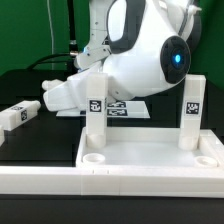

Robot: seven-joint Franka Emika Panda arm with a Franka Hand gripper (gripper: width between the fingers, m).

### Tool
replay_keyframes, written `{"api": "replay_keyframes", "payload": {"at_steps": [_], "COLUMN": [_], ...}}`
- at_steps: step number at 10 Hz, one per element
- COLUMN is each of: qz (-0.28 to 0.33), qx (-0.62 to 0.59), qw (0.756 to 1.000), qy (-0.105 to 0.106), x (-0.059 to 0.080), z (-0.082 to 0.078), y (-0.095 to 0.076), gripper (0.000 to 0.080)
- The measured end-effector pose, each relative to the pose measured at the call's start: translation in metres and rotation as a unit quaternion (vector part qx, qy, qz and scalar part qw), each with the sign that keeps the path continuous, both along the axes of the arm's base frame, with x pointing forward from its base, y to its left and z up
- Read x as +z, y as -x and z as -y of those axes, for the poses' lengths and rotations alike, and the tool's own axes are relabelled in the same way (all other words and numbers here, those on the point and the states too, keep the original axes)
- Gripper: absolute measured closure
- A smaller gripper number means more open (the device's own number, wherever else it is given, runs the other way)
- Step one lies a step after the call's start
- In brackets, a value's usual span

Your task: Assemble desk

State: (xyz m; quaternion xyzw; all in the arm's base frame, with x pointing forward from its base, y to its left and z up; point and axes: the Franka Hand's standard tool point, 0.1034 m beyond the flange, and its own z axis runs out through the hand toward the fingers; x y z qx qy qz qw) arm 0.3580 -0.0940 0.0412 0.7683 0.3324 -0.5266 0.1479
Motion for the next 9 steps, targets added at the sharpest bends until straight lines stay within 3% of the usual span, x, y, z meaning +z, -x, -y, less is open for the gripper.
{"api": "replay_keyframes", "payload": {"at_steps": [2, 3, 6, 7, 9], "qz": [-0.013, -0.012, -0.007, 0.008, 0.042], "qx": [-0.009, -0.012, -0.010, -0.012, -0.025], "qw": [1.000, 1.000, 1.000, 1.000, 0.998], "qy": [0.006, 0.007, 0.002, -0.022, -0.049], "x": [0.026, 0.031, 0.027, 0.029, 0.051], "z": [0.000, 0.001, 0.002, 0.004, 0.009], "y": [-0.001, -0.002, -0.001, -0.005, -0.009], "gripper": [0.0509, 0.0509, 0.0509, 0.0509, 0.0509]}}
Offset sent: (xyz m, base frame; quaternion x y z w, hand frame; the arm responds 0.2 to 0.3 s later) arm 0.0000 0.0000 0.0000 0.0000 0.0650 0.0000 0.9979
